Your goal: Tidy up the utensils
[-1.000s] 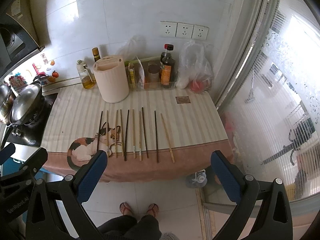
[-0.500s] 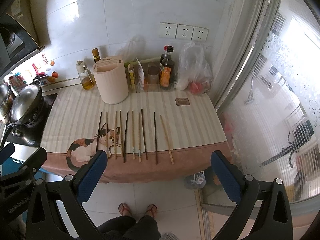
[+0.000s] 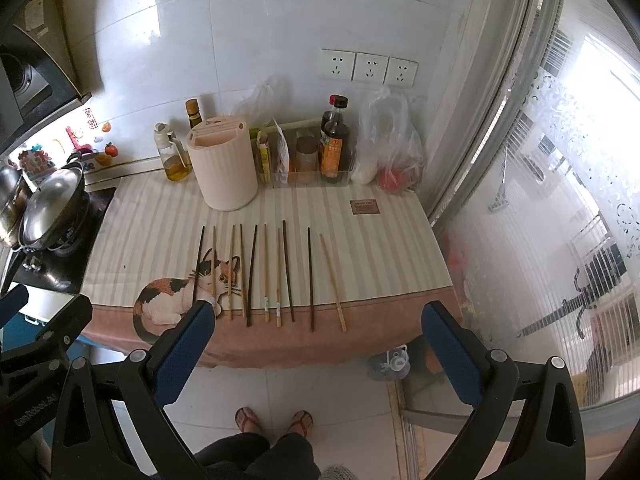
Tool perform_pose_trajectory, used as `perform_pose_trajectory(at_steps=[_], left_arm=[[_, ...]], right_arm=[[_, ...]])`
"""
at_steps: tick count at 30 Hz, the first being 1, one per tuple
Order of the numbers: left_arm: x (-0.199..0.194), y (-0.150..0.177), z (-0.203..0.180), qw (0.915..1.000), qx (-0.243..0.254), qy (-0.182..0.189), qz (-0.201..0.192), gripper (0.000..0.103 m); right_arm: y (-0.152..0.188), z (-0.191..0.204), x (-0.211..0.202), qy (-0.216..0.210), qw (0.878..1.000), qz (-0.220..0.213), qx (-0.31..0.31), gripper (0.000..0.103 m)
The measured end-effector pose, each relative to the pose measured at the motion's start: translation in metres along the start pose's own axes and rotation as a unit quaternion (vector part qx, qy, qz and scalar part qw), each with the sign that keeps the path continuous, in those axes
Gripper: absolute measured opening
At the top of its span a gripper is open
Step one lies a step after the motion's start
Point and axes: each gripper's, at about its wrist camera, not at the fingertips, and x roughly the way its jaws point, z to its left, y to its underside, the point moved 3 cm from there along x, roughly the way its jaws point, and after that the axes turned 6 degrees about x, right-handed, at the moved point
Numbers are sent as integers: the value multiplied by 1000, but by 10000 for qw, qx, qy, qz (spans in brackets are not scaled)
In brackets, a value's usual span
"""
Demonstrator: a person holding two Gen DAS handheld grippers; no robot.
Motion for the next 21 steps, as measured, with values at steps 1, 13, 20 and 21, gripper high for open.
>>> perform_pose_trajectory(at_steps=[1, 13, 20, 21], left_arm=[[0, 0, 0, 10000, -5, 4, -1, 103], [-1, -1, 1, 10000, -1, 8, -20, 103], [-2, 1, 1, 10000, -3, 11, -19, 103], [-4, 0, 1, 10000, -8, 11, -25, 103]], right_arm=[[2, 1, 0, 6, 10000, -13, 0, 103], [3, 1, -3, -19, 10000, -36, 0, 103], [3, 1, -4, -23, 10000, -37, -3, 103], [4, 1, -3, -18, 10000, -41, -3, 103]])
